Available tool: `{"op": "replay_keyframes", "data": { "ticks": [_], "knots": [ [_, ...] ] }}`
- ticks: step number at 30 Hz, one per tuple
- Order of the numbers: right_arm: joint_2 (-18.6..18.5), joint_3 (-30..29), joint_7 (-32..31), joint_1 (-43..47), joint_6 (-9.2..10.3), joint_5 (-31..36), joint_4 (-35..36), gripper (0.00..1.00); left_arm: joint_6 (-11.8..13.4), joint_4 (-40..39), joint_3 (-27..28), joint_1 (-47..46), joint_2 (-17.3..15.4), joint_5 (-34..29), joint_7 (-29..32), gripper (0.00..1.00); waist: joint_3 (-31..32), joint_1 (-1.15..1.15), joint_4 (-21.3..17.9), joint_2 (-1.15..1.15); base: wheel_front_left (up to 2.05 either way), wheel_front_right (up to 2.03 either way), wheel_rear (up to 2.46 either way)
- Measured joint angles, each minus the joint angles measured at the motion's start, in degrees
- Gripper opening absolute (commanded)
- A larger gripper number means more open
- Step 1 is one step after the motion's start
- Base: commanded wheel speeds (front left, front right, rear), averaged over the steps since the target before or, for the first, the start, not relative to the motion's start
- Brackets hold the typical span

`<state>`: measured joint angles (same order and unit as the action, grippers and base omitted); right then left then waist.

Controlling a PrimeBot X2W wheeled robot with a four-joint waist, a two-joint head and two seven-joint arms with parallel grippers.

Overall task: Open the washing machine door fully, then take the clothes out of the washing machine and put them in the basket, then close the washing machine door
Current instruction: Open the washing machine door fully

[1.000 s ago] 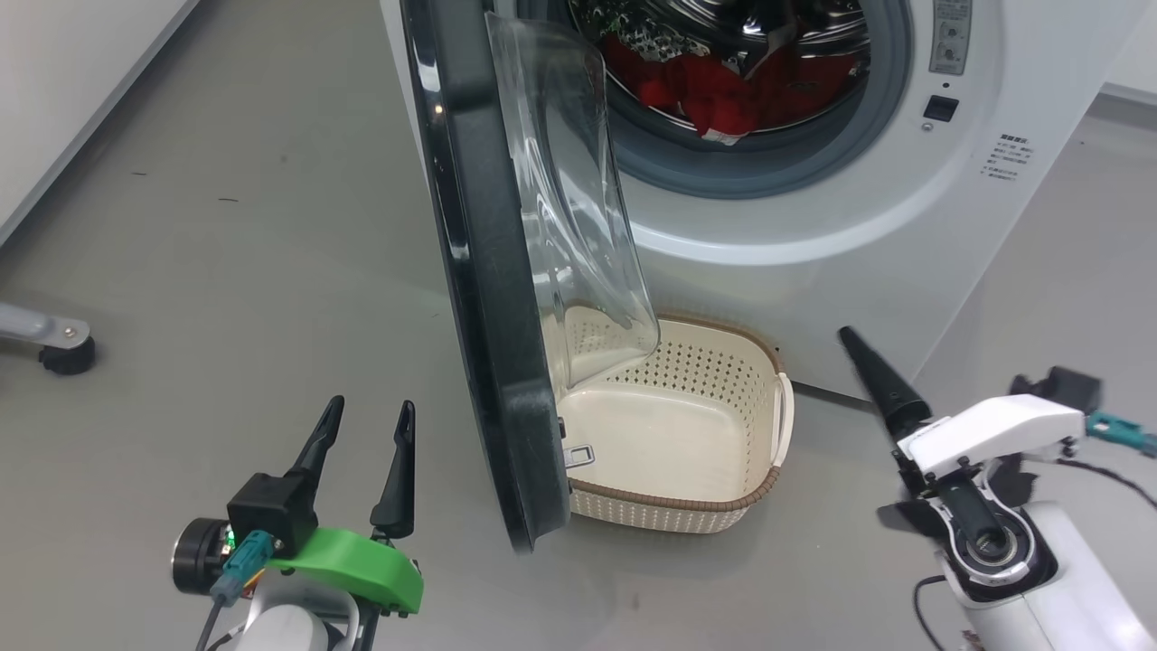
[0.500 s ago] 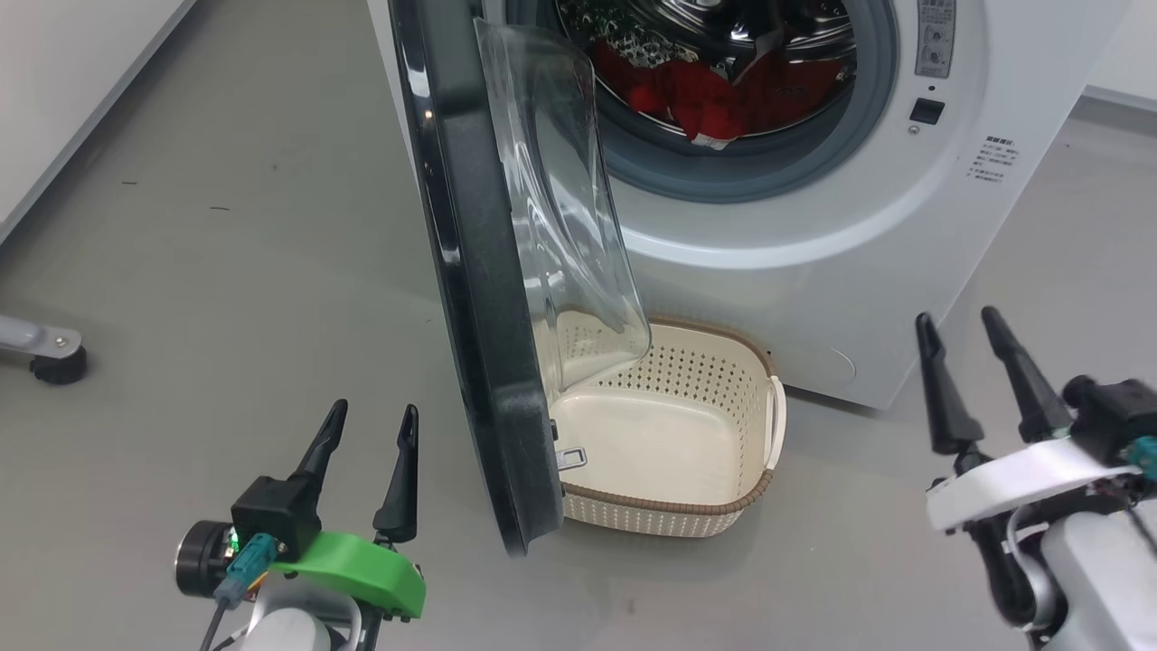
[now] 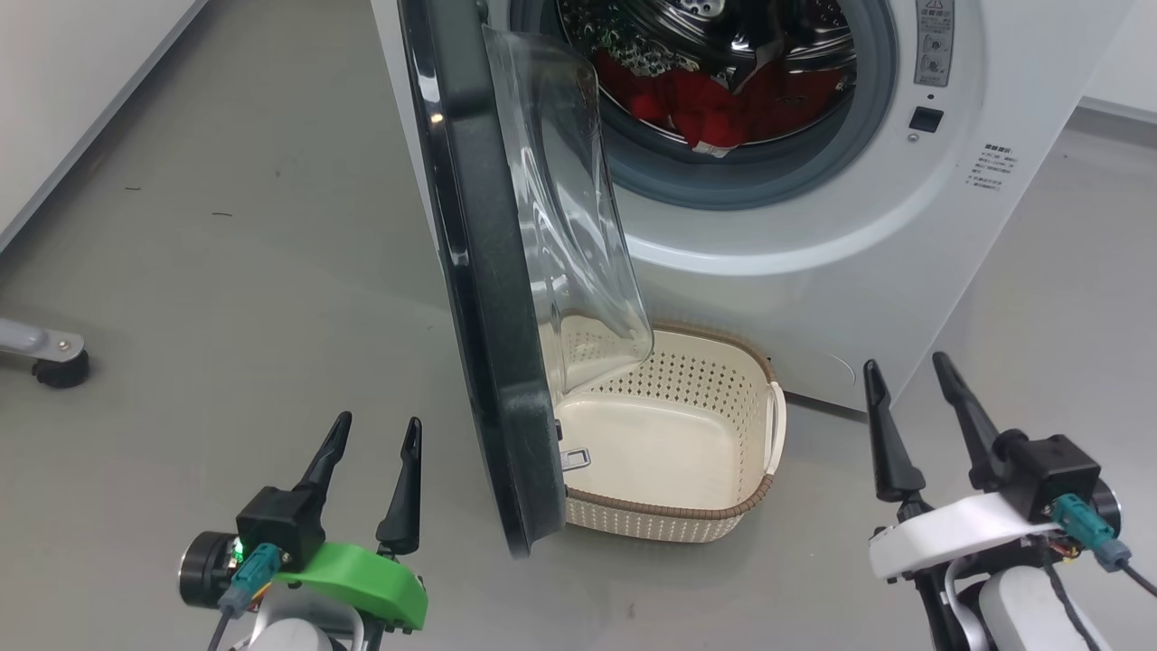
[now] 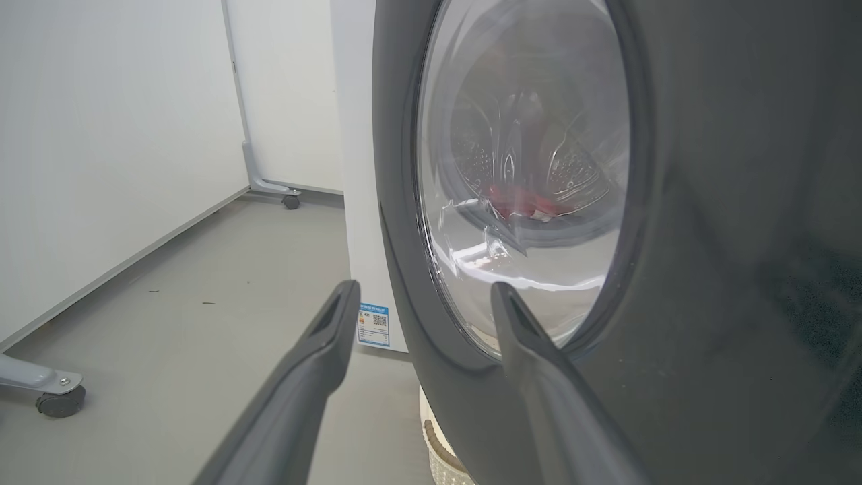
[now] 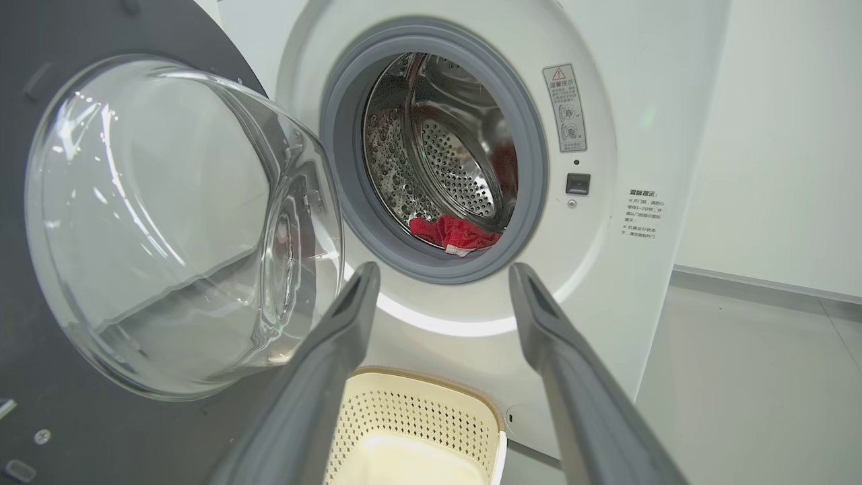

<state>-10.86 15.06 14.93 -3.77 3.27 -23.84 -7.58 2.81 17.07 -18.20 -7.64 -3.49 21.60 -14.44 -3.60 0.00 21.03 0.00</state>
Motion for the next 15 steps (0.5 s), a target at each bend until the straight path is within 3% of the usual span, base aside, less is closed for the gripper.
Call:
{"op": "replay_keyframes", "data": {
  "ticks": [15],
  "knots": [
    [3.7,-1.3,0.0,2.9,0.41,5.4,-1.4,1.00,0.0,0.0,-0.4,0.0,0.0,0.0,0.0,1.00,-0.1,0.00,0.2,0.00,0.00,0.00,0.00]
  ]
}}
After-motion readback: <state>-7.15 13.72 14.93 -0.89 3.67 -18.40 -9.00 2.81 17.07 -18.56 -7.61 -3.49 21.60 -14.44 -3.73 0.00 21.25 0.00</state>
